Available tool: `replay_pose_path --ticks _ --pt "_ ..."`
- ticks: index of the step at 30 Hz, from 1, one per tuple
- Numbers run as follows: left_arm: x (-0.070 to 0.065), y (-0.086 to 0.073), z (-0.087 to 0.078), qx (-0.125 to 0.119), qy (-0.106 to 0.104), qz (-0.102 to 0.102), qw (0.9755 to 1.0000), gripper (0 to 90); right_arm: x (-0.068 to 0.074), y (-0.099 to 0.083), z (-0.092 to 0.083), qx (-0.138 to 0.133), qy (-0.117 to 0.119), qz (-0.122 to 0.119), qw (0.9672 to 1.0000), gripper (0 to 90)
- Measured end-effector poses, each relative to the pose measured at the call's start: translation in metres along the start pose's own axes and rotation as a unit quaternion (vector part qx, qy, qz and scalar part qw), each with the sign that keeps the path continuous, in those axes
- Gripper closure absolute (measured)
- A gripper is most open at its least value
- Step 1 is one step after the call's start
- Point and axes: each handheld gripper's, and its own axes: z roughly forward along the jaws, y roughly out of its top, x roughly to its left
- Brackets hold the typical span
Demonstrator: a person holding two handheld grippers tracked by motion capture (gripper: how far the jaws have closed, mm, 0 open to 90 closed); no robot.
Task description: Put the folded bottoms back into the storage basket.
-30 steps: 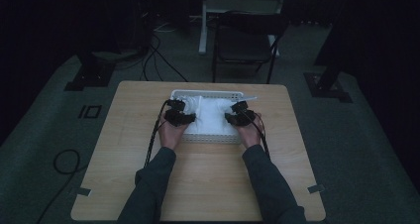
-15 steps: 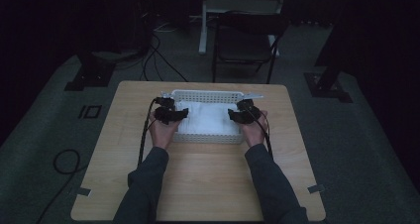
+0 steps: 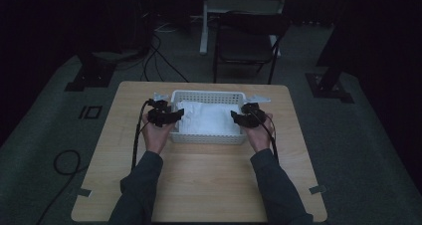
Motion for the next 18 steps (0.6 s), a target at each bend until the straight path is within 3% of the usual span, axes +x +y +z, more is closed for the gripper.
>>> replay_pose_path --ticks 7,14,18 --pt "-0.002 -0.011 -0.016 -0.024 -0.013 0.001 0.9996 40.1 -0.002 -0.008 -0.016 -0.018 0.005 -0.001 0.9998 50.4" --pt "-0.001 -0.03 -0.036 -0.043 -0.015 0.013 0.9989 40.0 -0.013 -0.028 -0.034 -0.029 -0.003 0.011 0.9995 50.0" --pt "0.001 -0.038 -0.038 -0.039 -0.019 0.006 0.999 39.9 -0.019 -0.036 -0.039 -0.032 -0.008 0.016 0.9993 49.7"
